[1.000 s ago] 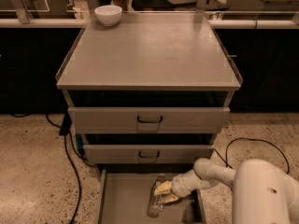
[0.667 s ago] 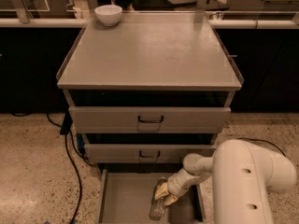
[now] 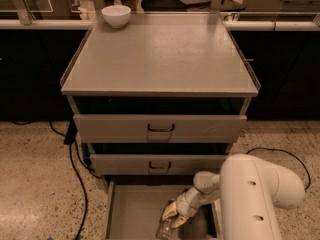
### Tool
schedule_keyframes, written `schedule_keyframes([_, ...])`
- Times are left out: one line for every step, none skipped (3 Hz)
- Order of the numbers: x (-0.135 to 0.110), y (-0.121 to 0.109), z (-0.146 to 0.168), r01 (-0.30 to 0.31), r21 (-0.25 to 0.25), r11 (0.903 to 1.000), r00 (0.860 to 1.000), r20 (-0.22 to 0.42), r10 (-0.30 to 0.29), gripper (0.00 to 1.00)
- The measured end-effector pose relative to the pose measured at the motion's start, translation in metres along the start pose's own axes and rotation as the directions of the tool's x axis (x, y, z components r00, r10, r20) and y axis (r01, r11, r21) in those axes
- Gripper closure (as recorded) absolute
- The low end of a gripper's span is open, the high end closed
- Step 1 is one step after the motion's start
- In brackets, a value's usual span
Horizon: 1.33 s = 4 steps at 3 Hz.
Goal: Place water bottle into bottom drawer
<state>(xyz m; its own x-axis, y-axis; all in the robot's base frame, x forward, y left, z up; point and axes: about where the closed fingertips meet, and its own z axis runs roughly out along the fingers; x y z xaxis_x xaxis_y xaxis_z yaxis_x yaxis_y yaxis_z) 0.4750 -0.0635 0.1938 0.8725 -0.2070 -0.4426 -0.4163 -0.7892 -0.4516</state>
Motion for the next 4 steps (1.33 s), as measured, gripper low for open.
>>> schedule_keyframes([0.011, -0.005, 0.001, -0.009, 0.277, 0.9609, 0.999, -0.031, 0.018, 1.0])
schedule_keyframes([0.021, 0.003, -0.023, 0.028, 0.392, 0.9197, 0.992, -0.126, 0.023, 1.0])
schedule_keyframes([0.015, -0.003, -0.04, 0.095, 0.333, 0.9381, 0.968, -0.249, -0.009, 1.0])
schedule_keyframes([-0.009, 0.001, -0.023, 0.062, 0.223, 0.973, 0.96, -0.281, 0.003, 1.0])
